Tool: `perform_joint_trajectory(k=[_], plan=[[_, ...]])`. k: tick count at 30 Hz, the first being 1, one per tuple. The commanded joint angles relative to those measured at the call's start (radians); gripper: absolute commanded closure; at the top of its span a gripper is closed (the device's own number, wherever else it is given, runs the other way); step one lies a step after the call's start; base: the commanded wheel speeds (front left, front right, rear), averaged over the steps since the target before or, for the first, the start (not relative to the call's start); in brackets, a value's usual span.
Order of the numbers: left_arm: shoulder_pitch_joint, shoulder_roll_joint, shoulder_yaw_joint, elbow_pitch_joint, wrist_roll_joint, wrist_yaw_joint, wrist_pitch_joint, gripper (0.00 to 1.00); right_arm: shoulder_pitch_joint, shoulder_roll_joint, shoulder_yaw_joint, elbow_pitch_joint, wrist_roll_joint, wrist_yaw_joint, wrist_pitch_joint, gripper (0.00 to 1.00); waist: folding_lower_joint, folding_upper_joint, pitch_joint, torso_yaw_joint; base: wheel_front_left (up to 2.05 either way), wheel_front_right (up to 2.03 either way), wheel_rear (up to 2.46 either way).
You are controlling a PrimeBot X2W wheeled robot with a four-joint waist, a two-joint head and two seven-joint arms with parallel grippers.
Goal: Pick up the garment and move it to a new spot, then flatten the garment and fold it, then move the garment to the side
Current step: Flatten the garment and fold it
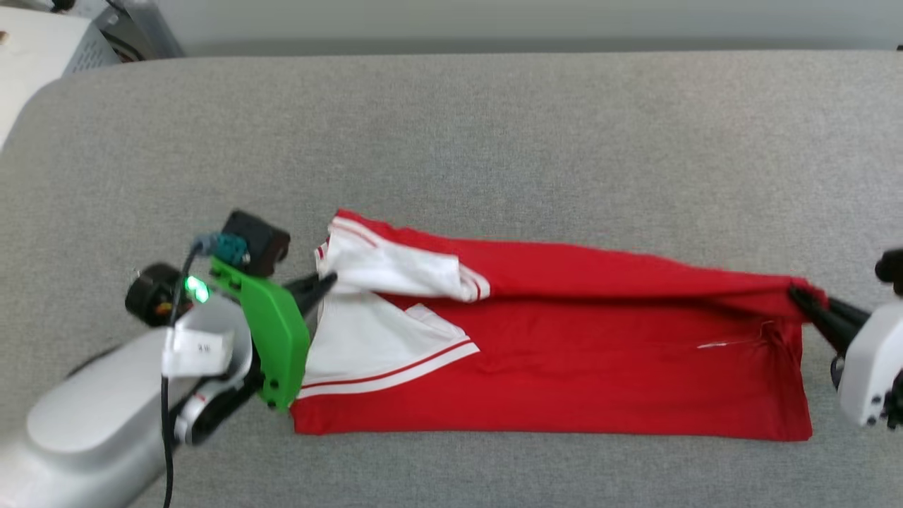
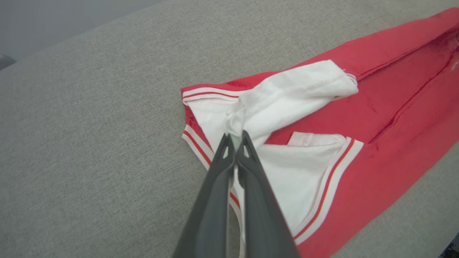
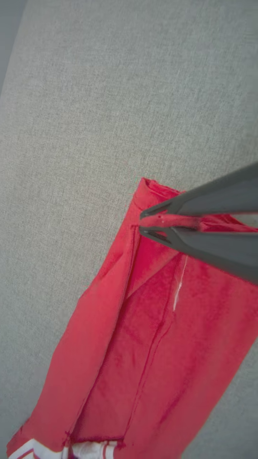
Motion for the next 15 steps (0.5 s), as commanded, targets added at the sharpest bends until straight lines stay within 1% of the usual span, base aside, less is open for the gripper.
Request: perform_joint_trajectory(k=[1, 4, 7, 10, 13, 15], plan=[[0.045, 0.014, -0.006, -0.022, -0.017, 0.019, -0.007, 1.0, 0.054, 0.003, -0.018, -0.016, -0.005, -0.001, -0.007, 1.0, 0.0, 0.0, -0.031, 0.003, 0.0, 0.0, 0.0], [0.101, 0.03, -0.015, -0.046, -0.032, 0.044, -0.022, 1.0, 0.136, 0.018, -0.047, -0.037, -0.009, -0.001, -0.002, 1.0, 0.0, 0.0, -0.033, 0.002, 0.0, 0.0, 0.0], [0.158, 0.031, -0.023, -0.06, -0.053, 0.071, -0.04, 1.0, 0.197, 0.044, -0.075, -0.042, -0.012, -0.001, 0.012, 1.0, 0.0, 0.0, -0.019, -0.006, 0.0, 0.0, 0.0], [0.193, 0.018, -0.027, -0.049, -0.071, 0.077, -0.057, 1.0, 0.221, 0.077, -0.076, -0.026, -0.016, -0.001, 0.034, 1.0, 0.0, 0.0, -0.002, -0.011, 0.0, 0.0, 0.0], [0.216, -0.008, -0.037, -0.007, -0.084, 0.07, -0.067, 1.0, 0.221, 0.108, -0.062, 0.013, -0.032, -0.001, 0.049, 1.0, 0.0, 0.0, 0.011, -0.013, 0.0, 0.0, 0.0], [0.217, -0.02, -0.046, 0.03, -0.068, 0.073, -0.075, 0.99, 0.212, 0.126, -0.059, 0.036, -0.037, -0.001, 0.042, 1.0, 0.0, 0.0, 0.014, -0.011, 0.0, 0.0, 0.0]])
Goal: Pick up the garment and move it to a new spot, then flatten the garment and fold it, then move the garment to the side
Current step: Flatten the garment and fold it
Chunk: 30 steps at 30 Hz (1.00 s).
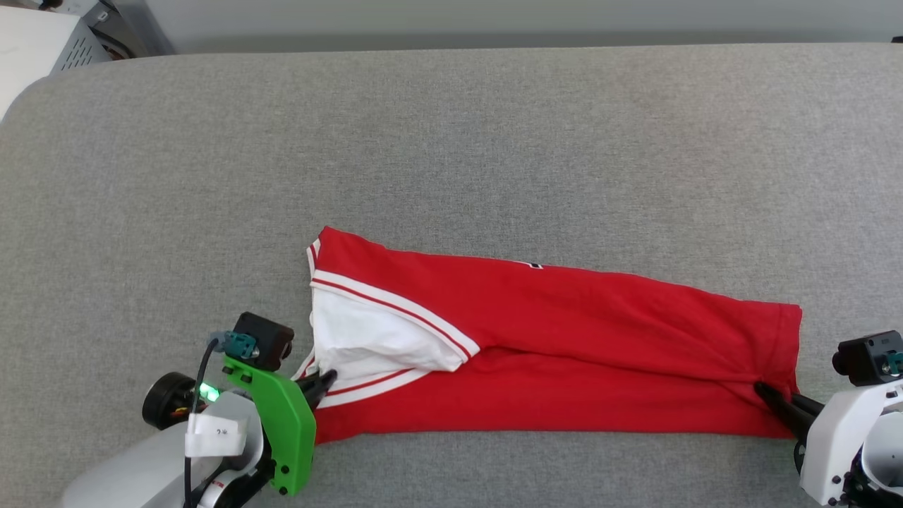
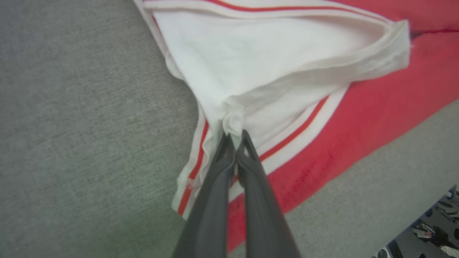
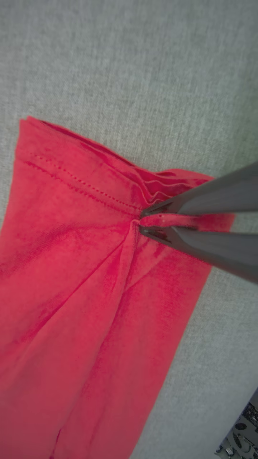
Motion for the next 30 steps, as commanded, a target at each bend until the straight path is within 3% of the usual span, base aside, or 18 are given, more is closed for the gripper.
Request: perform_joint_trajectory(k=[1, 2, 3, 7, 14, 20, 24, 30], plan=[[0.011, -0.008, 0.0, 0.021, 0.014, 0.009, -0.016, 0.53, -0.003, 0.01, 0.001, 0.014, -0.004, -0.001, -0.001, 0.75, 0.0001, 0.0, 0.002, 0.001, 0.0, 0.0, 0.0], [0.01, -0.015, 0.005, 0.035, 0.024, 0.018, -0.038, 0.0, -0.006, 0.013, -0.006, 0.014, 0.003, -0.001, -0.007, 0.24, 0.0001, 0.0, -0.002, 0.002, 0.0, 0.0, 0.0], [0.013, -0.02, 0.01, 0.041, 0.025, 0.02, -0.055, 0.0, -0.008, 0.013, -0.012, 0.009, 0.006, -0.001, -0.014, 0.0, 0.0001, 0.0, -0.007, 0.003, 0.0, 0.0, 0.0], [0.028, -0.025, 0.049, 0.044, 0.039, 0.056, -0.156, 0.0, 0.001, -0.01, -0.048, -0.041, 0.058, -0.001, -0.025, 0.0, 0.0001, 0.0, -0.039, 0.003, 0.0, 0.0, 0.0], [0.054, -0.027, 0.146, 0.016, 0.109, 0.227, -0.327, 0.0, 0.039, -0.078, -0.204, -0.135, 0.223, -0.001, 0.025, 0.0, 0.0001, 0.0, -0.072, 0.005, 0.0, 0.0, 0.0], [0.103, -0.06, 0.271, -0.054, 0.222, 0.34, -0.35, 0.0, 0.085, -0.109, -0.291, -0.107, 0.367, -0.001, 0.172, 0.0, 0.0001, 0.0, -0.06, 0.024, 0.0, 0.0, 0.0], [0.155, -0.104, 0.378, -0.081, 0.33, 0.376, -0.35, 0.0, 0.084, -0.098, -0.288, -0.072, 0.384, -0.001, 0.237, 0.0, 0.0001, 0.0, -0.038, 0.039, 0.0, 0.0, 0.0], [0.229, -0.192, 0.517, -0.087, 0.481, 0.373, -0.351, 0.0, 0.028, -0.032, -0.236, -0.005, 0.356, -0.001, 0.276, 0.0, 0.0001, 0.0, -0.008, 0.064, 0.0, 0.0, 0.0]])
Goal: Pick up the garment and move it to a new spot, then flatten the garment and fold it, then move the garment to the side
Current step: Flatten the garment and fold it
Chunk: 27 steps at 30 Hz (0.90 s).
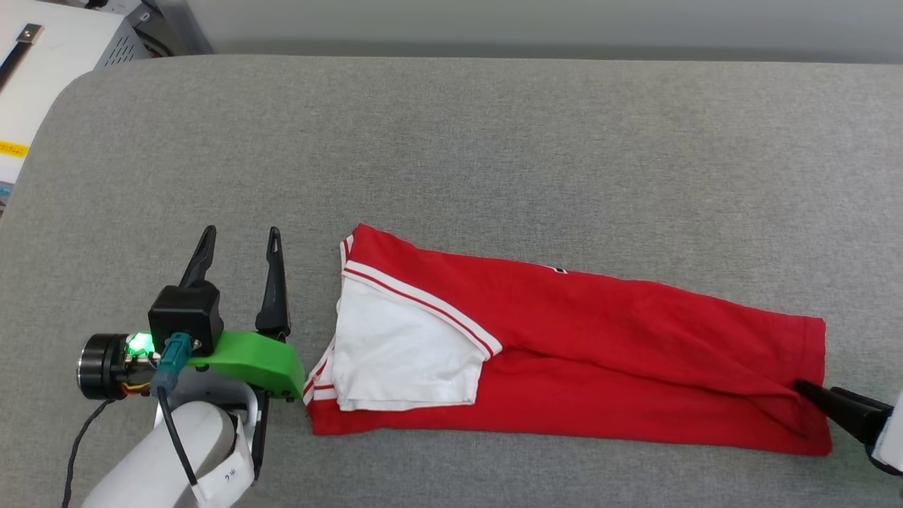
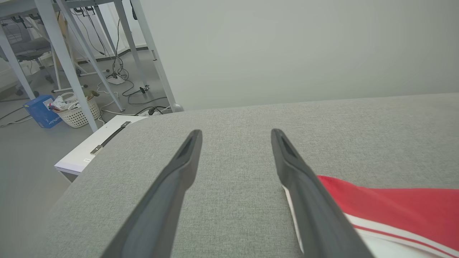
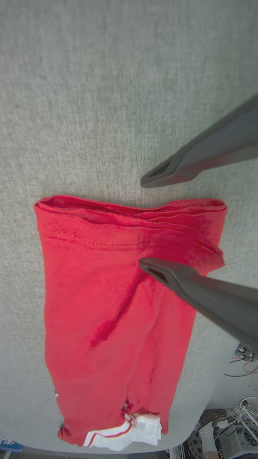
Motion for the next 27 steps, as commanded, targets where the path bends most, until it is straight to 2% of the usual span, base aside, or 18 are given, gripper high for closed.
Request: perform_joint_trajectory(k=[1, 8, 14, 15, 16, 21, 27], plan=[[0.03, -0.023, 0.03, -0.003, 0.035, -0.005, -0.006, 0.0, -0.032, 0.016, 0.017, 0.018, -0.021, -0.001, 0.005, 0.0, 0.0001, 0.0, 0.017, 0.016, 0.0, 0.0, 0.0], [0.097, -0.121, 0.17, -0.004, 0.183, -0.048, -0.006, 0.0, -0.099, 0.085, 0.102, 0.103, -0.056, -0.001, 0.016, 0.0, 0.0001, 0.0, 0.036, 0.035, 0.0, 0.0, 0.0], [0.164, -0.194, 0.262, -0.033, 0.283, -0.103, -0.006, 0.0, -0.12, 0.093, 0.164, 0.111, -0.057, -0.001, 0.025, 0.0, 0.0001, 0.0, 0.037, 0.038, 0.0, 0.0, 0.0], [0.174, -0.206, 0.275, -0.041, 0.297, -0.119, -0.006, 0.0, -0.123, 0.09, 0.168, 0.113, -0.056, -0.001, 0.019, 0.41, 0.0001, 0.0, 0.035, 0.036, 0.0, 0.0, 0.0], [0.181, -0.214, 0.285, -0.047, 0.311, -0.129, -0.006, 0.0, -0.125, 0.09, 0.171, 0.115, -0.053, -0.001, 0.016, 1.0, 0.0001, 0.0, 0.034, 0.035, 0.0, 0.0, 0.0], [0.218, -0.255, 0.332, -0.046, 0.374, -0.171, -0.006, 0.0, -0.136, 0.053, 0.163, 0.141, -0.047, -0.001, -0.01, 1.0, 0.0001, 0.0, 0.017, 0.024, 0.0, 0.0, 0.0], [0.247, -0.291, 0.381, -0.042, 0.422, -0.203, -0.006, 0.0, -0.153, -0.043, 0.09, 0.217, -0.03, -0.001, -0.035, 1.0, 0.0001, 0.0, -0.002, 0.012, 0.0, 0.0, 0.0]])
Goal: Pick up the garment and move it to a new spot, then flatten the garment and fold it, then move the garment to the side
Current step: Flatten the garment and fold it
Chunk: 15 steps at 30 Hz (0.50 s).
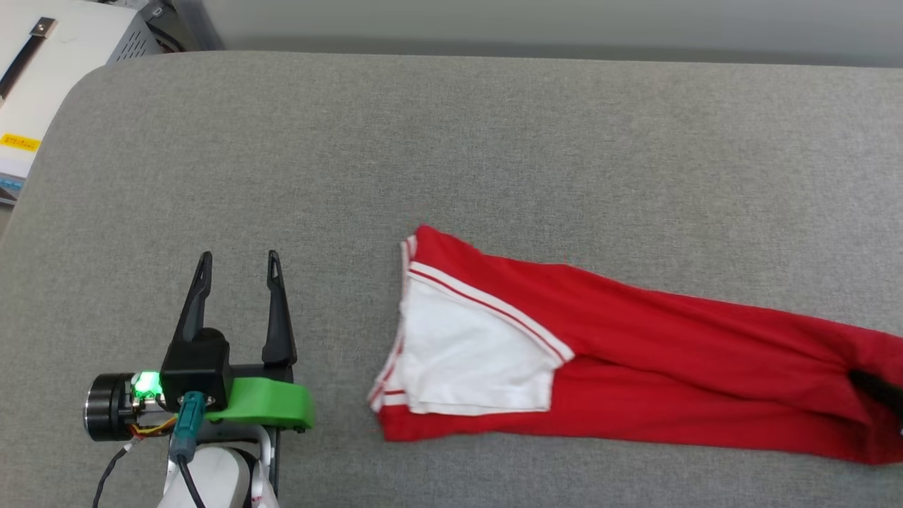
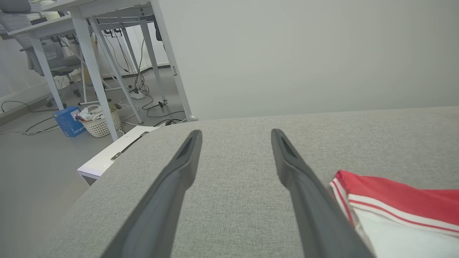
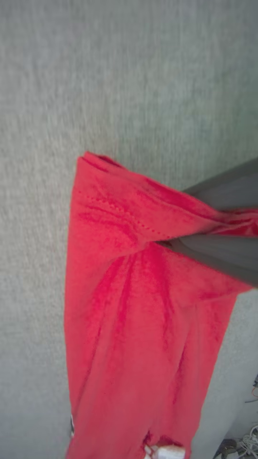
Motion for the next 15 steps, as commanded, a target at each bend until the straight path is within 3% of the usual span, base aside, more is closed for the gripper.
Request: perform_joint_trajectory(k=[1, 8, 15], plan=[[0.02, -0.011, 0.008, 0.006, 0.013, -0.011, -0.006, 0.0, -0.016, -0.036, -0.022, 0.034, 0.001, -0.002, -0.01, 1.0, 0.0, 0.0, -0.008, -0.005, 0.0, 0.0, 0.0], [0.044, -0.043, 0.034, 0.037, 0.053, -0.042, -0.006, 0.0, -0.017, -0.107, -0.034, 0.073, -0.013, -0.002, 0.043, 1.0, 0.0, 0.0, -0.035, -0.009, 0.0, 0.0, 0.0], [0.073, -0.068, 0.053, 0.047, 0.079, -0.063, -0.006, 0.0, -0.004, -0.093, -0.018, -0.152, 0.049, -0.002, 0.145, 1.0, 0.0, 0.0, -0.053, -0.011, 0.0, 0.0, 0.0]])
